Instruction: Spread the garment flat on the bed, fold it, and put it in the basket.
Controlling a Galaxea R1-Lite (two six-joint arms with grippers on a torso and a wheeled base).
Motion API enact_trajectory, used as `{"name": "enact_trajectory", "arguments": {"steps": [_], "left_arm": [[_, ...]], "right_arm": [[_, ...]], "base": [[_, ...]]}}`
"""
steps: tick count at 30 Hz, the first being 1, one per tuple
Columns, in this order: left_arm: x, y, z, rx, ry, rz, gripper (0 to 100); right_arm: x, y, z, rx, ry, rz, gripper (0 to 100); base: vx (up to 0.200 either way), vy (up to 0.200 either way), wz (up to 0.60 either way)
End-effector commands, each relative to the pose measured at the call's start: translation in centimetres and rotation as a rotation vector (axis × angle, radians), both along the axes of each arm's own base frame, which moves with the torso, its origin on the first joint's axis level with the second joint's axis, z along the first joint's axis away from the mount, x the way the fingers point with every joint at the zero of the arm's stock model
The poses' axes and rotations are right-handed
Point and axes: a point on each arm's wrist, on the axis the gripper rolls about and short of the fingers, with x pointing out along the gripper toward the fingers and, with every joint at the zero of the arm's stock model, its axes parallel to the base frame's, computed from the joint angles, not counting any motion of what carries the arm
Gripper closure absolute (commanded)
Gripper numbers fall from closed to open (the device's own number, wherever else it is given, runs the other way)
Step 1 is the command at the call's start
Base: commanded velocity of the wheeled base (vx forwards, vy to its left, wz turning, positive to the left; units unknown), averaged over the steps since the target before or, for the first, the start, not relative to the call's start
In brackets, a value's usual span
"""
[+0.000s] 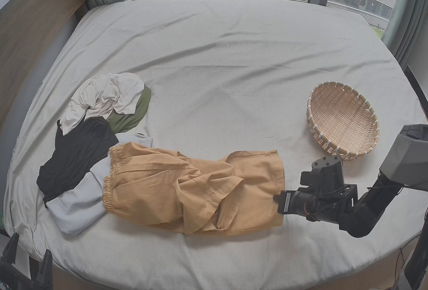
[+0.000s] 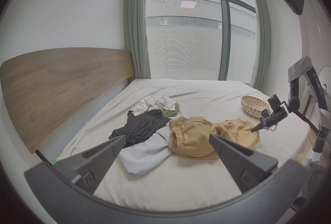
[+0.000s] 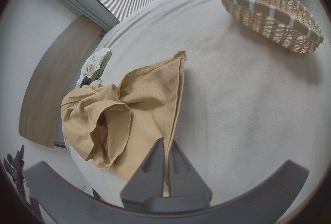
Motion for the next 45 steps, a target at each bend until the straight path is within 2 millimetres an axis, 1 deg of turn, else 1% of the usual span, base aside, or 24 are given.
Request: {"name": "enact_trajectory", "arguments": {"steps": [1, 6, 14, 22, 23, 26, 27, 29, 30, 33, 34, 37, 38, 41, 42, 44, 45], "left_arm": [[0.0, 0.0, -0.5, 0.0, 0.001, 0.001, 0], [0.0, 0.0, -0.5, 0.0, 0.001, 0.001, 0], [0.0, 0.0, -0.5, 0.0, 0.001, 0.001, 0], [0.0, 0.0, -0.5, 0.001, 0.001, 0.001, 0], [0.0, 0.0, -0.5, 0.001, 0.001, 0.001, 0], [0.0, 0.0, -0.5, 0.001, 0.002, 0.001, 0], [0.0, 0.0, -0.5, 0.0, 0.001, 0.001, 0], [0.0, 0.0, -0.5, 0.001, 0.001, -0.001, 0], [0.0, 0.0, -0.5, 0.003, 0.001, -0.001, 0], [0.0, 0.0, -0.5, 0.006, 0.002, -0.011, 0], [0.0, 0.0, -0.5, 0.008, 0.004, -0.018, 0], [0.0, -0.1, -0.5, 0.017, 0.002, -0.027, 0], [0.0, -0.1, -0.5, 0.023, 0.002, -0.03, 0], [0.0, -0.1, -0.6, 0.021, 0.004, -0.03, 0], [0.0, -0.1, -0.6, 0.02, 0.004, -0.031, 0], [0.0, -0.1, -0.6, 0.017, 0.004, -0.031, 0], [0.0, -0.1, -0.6, 0.015, 0.004, -0.031, 0]], "right_arm": [[-0.4, -2.1, -0.4, -0.031, 0.005, -0.038, 100], [-0.7, -3.5, -0.8, -0.063, 0.017, -0.055, 100], [-0.7, -4.9, -1.2, -0.094, 0.007, -0.074, 100], [-0.5, -5.3, -1.1, -0.096, -0.001, -0.079, 100], [-0.5, -5.3, -1.1, -0.095, -0.003, -0.079, 0], [-0.3, -5.1, -0.9, -0.085, -0.017, -0.081, 0], [-0.1, -5.1, -0.5, -0.069, -0.058, -0.086, 0], [0.1, -5.0, 0.4, -0.044, -0.133, -0.09, 0], [0.0, -4.9, 1.2, -0.025, -0.183, -0.091, 0], [-1.0, -5.0, 3.7, 0.026, -0.298, -0.081, 0], [-1.2, -5.1, 4.3, 0.038, -0.318, -0.082, 0], [-1.7, -4.4, 5.0, 0.081, -0.337, -0.066, 0], [-2.3, -3.5, 5.2, 0.124, -0.327, -0.04, 0], [-3.2, -1.9, 4.9, 0.204, -0.283, 0.023, 0], [-3.6, -0.9, 4.6, 0.229, -0.256, 0.056, 0], [-3.7, 0.0, 3.6, 0.233, -0.217, 0.079, 0], [-3.7, 0.6, 2.7, 0.228, -0.184, 0.091, 0]], "base": [[0.0, 0.0, 0.0], [0.0, 0.0, 0.0], [0.0, 0.0, 0.0], [0.0, 0.0, 0.0], [0.0, 0.0, 0.0], [0.0, 0.0, 0.0], [0.0, 0.0, 0.0], [0.0, 0.0, 0.0], [0.0, 0.0, 0.0], [0.0, 0.0, 0.0], [0.0, 0.0, 0.0], [0.0, 0.0, 0.0], [0.0, 0.0, 0.0], [0.0, 0.0, 0.0], [0.0, 0.0, 0.0], [0.0, 0.0, 0.0], [0.0, 0.0, 0.0]]}}
